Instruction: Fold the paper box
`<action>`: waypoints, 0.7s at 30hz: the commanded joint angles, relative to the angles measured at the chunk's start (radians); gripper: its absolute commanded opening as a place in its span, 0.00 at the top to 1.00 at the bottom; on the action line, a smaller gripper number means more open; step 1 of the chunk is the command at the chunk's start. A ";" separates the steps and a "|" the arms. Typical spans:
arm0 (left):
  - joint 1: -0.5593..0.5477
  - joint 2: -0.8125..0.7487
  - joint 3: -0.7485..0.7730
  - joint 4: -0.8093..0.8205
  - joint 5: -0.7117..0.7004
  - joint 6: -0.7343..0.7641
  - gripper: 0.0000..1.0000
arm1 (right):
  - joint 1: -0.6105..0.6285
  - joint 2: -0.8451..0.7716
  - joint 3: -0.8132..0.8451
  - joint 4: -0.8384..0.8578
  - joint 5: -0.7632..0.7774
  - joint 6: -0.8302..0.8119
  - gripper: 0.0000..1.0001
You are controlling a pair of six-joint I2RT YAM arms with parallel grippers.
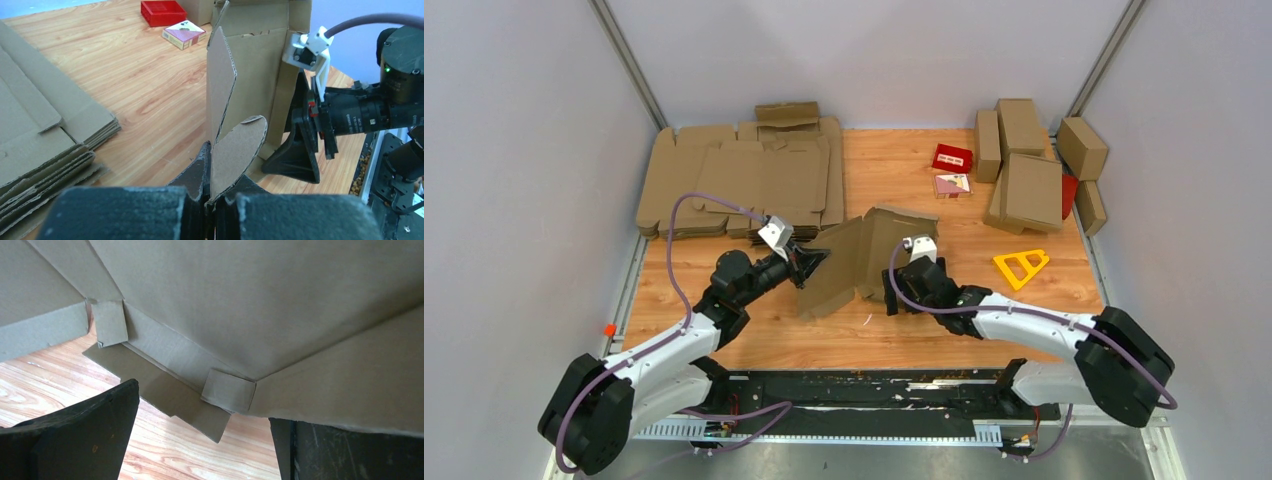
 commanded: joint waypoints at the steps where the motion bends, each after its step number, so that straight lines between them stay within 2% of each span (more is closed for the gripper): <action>1: -0.010 0.012 0.031 0.015 0.021 0.021 0.97 | 0.040 0.049 0.064 0.041 -0.007 -0.048 0.03; 13: -0.016 0.020 0.030 0.030 0.032 0.010 0.97 | 0.065 0.107 0.090 0.093 -0.012 -0.090 0.00; 21: -0.019 0.043 0.031 0.053 0.047 -0.005 0.97 | 0.068 0.177 0.140 0.129 0.077 -0.100 0.15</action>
